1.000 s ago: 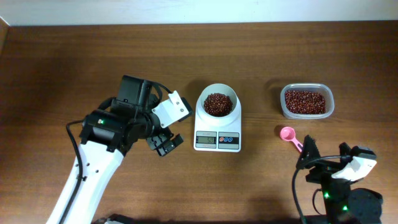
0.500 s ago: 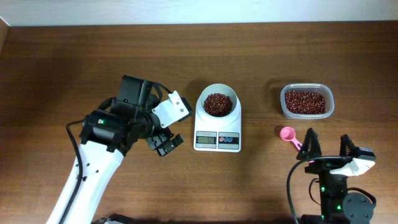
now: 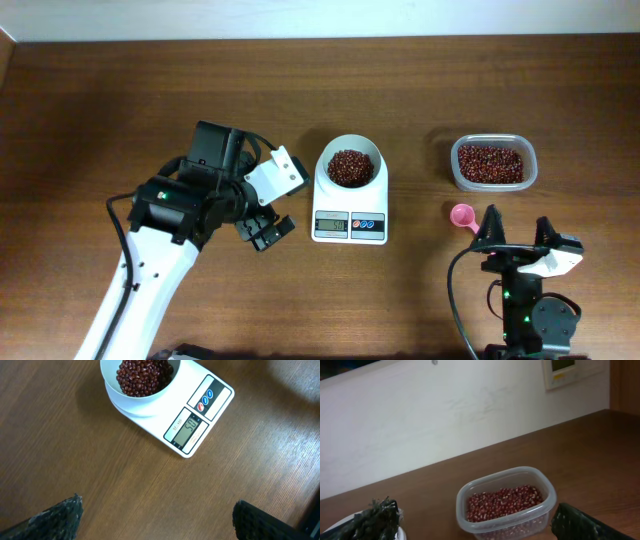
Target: Scoop and weigh 50g on scale
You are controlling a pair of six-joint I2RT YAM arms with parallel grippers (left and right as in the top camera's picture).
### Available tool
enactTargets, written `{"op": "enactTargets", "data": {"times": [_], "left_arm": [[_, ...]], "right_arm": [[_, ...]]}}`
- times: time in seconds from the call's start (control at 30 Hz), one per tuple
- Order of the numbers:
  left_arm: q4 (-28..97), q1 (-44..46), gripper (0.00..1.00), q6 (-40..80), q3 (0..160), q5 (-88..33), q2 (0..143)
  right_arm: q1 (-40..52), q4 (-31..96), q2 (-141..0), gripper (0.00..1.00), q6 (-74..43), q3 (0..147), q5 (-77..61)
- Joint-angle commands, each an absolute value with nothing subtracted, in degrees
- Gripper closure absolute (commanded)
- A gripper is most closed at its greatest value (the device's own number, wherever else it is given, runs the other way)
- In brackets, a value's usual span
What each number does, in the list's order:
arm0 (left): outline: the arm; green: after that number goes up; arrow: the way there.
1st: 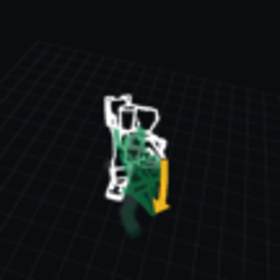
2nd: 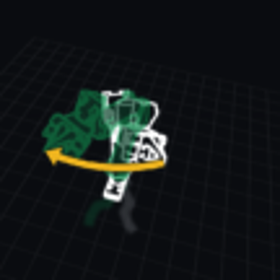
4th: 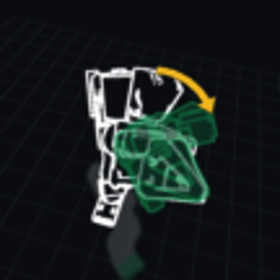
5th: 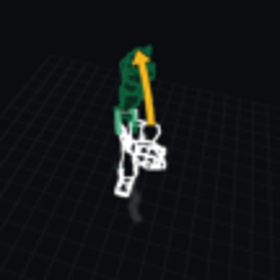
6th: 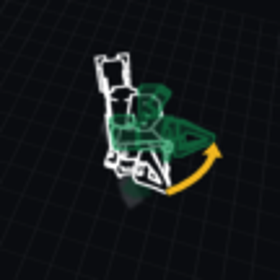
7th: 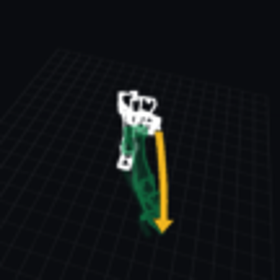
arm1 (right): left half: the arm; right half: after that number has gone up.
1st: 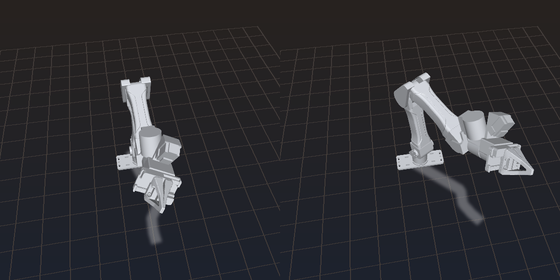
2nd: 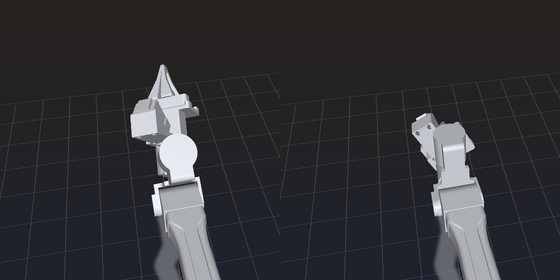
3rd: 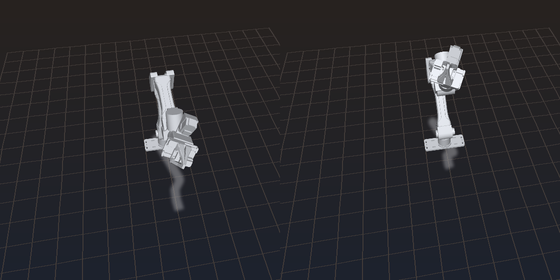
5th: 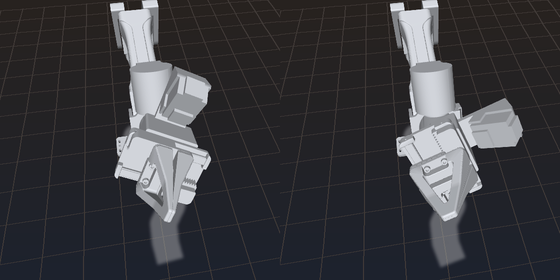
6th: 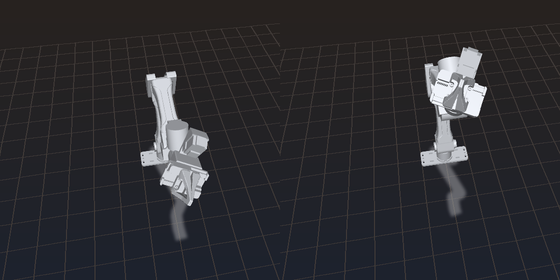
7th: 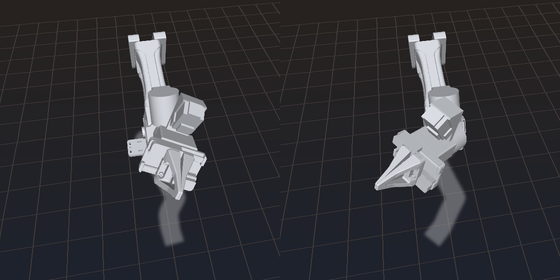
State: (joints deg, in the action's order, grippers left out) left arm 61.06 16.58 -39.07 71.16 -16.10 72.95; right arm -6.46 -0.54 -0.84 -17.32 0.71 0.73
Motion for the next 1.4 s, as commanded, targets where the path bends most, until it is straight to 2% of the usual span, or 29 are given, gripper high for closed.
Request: {"op": "enactTargets", "data": {"times": [0.0, 0.1, 0.27, 0.67, 0.9, 1.07, 1.37], "left_arm": [[60.97, 16.34, 0.01, -39.99, 72.01, -16.75, 72.36], [60.97, 16.34, 0.01, -39.99, 72.01, -16.75, 72.36], [60.99, 16.34, 0.01, -39.99, 72.01, -16.75, 72.36], [60.99, 16.34, 0.01, -39.99, 72.01, -16.75, 72.36], [60.99, 16.34, 0.01, -39.99, 72.01, -16.75, 72.36], [60.99, 16.34, 0.01, -39.99, 72.01, -16.75, 72.36], [60.97, 16.34, 0.01, -39.99, 72.01, -16.75, 72.36]], "right_arm": [[-8.01, 0.05, -0.19, 0.01, -16.71, 0.32, 0.62], [-9.13, 4.69, -0.19, 0.01, -14.55, 0.32, 0.47], [-9.02, 4.56, -0.19, 0.01, -7.40, 0.32, -0.93], [-7.01, 4.71, -0.19, 0.01, 1.32, 0.32, -1.23], [-6.68, 4.71, -0.19, 0.01, 1.74, 0.32, -1.15], [-2.66, 4.73, -0.19, 0.01, 2.85, 0.32, -0.21], [-2.63, 4.73, -0.19, 0.01, 2.81, 0.32, -0.30]]}}
